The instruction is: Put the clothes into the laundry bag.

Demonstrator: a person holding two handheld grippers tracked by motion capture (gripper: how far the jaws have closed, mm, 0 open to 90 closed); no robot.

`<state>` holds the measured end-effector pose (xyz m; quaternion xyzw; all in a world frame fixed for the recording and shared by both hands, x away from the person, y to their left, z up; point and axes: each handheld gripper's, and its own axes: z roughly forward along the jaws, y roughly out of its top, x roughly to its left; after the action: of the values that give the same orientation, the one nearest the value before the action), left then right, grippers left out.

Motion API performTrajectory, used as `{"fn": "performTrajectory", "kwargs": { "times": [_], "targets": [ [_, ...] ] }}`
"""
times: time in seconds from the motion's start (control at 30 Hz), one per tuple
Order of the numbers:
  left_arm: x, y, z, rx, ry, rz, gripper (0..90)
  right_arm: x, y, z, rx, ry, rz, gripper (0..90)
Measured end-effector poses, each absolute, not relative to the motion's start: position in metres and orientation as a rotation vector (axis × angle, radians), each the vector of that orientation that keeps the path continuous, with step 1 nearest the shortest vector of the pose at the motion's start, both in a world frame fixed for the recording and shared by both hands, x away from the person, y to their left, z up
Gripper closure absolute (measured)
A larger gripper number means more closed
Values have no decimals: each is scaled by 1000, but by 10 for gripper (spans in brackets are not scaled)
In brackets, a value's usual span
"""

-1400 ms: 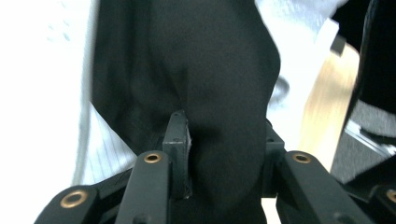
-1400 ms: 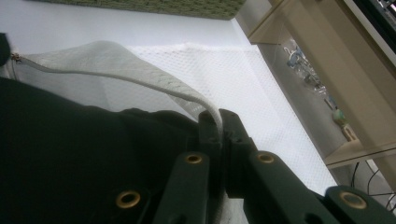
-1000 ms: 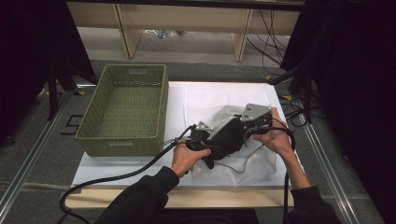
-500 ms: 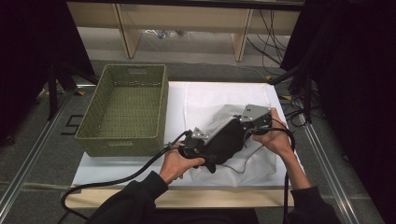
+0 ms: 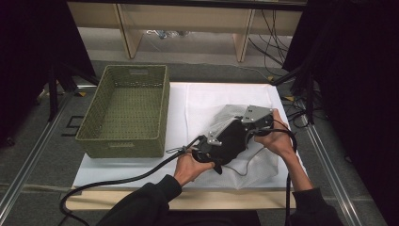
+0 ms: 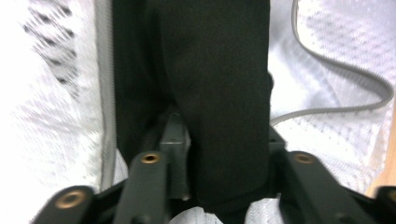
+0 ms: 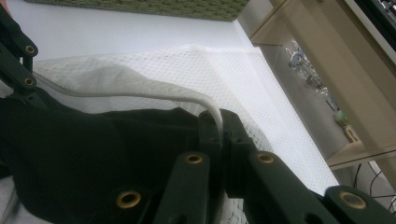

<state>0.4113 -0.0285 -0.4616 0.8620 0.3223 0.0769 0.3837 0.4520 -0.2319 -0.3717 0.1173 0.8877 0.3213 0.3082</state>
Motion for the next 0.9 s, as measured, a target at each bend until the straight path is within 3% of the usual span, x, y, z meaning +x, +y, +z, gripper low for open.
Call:
{"fn": "performTrajectory", "kwargs": {
  "times": [0.17,0.5,0.67,0.8,0.9],
  "targets": [
    [428,-29,-459,2147,855,232,717,454,-233,-370,278,2329,825,893],
    [459,-30,-465,2086,941,248,706,453,-233,-372,307,2340,845,893],
    [456,-28,-464,2094,930,219,592,452,-232,-374,336,2361,842,894],
    [446,-23,-456,2126,912,221,449,453,-234,-373,311,2351,841,893],
    [434,-18,-449,2167,875,240,413,454,-238,-374,314,2352,841,893]
  ]
}}
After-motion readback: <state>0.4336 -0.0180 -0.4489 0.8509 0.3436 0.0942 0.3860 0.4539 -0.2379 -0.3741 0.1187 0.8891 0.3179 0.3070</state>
